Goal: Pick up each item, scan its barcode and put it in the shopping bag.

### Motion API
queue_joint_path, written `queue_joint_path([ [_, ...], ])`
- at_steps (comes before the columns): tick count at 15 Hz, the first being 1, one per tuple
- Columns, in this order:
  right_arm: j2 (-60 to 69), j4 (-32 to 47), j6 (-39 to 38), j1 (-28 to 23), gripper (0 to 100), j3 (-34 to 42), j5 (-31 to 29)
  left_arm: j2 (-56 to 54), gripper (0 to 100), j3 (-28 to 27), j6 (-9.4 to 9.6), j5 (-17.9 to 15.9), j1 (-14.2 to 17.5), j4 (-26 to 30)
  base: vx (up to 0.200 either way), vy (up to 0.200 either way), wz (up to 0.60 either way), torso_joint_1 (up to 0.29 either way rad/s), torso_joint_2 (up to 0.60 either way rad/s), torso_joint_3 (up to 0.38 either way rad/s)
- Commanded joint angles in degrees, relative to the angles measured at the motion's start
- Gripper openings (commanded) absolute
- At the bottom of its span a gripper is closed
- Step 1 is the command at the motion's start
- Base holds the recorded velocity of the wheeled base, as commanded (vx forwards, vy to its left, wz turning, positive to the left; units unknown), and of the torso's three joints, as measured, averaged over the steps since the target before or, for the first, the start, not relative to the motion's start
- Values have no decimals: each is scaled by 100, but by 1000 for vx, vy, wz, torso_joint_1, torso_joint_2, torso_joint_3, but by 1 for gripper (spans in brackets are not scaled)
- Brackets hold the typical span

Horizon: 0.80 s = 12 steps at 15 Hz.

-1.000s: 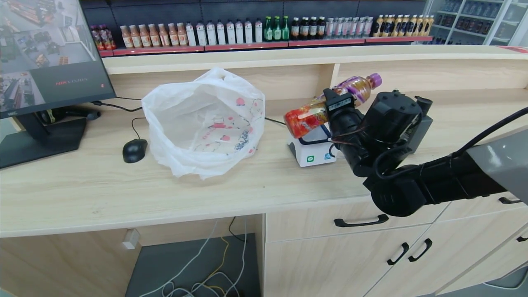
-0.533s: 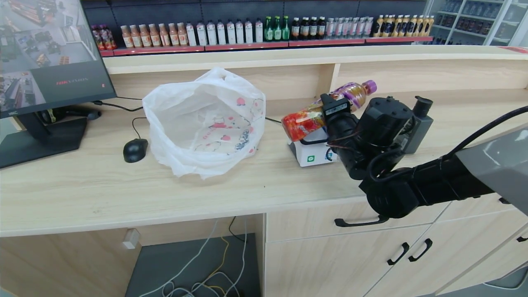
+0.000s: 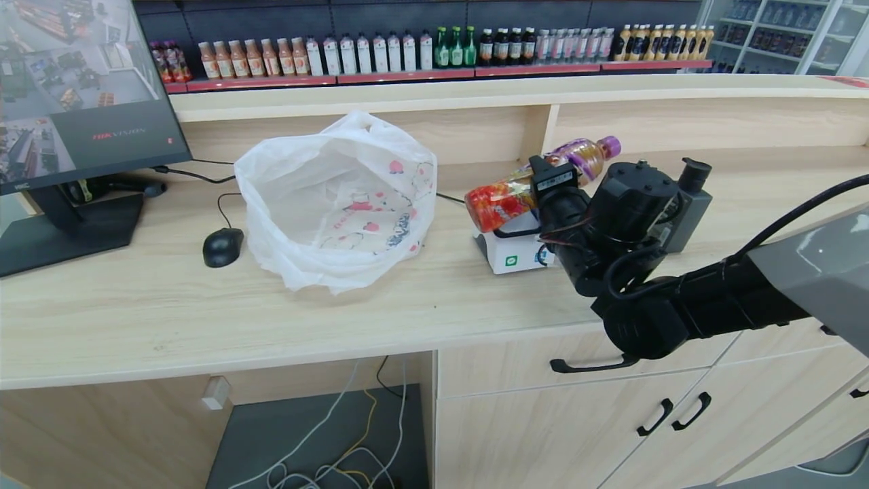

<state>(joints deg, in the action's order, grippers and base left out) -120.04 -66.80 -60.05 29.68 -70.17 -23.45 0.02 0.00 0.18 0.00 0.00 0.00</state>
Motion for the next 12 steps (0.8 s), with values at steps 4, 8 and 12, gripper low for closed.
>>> queue_joint_path([
  [4,-19,1,2,11,0,-58,-1,-2,100,0,-1,0,-9,0,0,0,0,0,0,0],
  [8,16,1,2,20,0,-225,8,-2,100,0,-1,0,0,0,0,0,0,0,0,0],
  [12,262,1,450,90,0,-208,-1,-2,100,0,-1,0,0,0,0,0,0,0,0,0],
])
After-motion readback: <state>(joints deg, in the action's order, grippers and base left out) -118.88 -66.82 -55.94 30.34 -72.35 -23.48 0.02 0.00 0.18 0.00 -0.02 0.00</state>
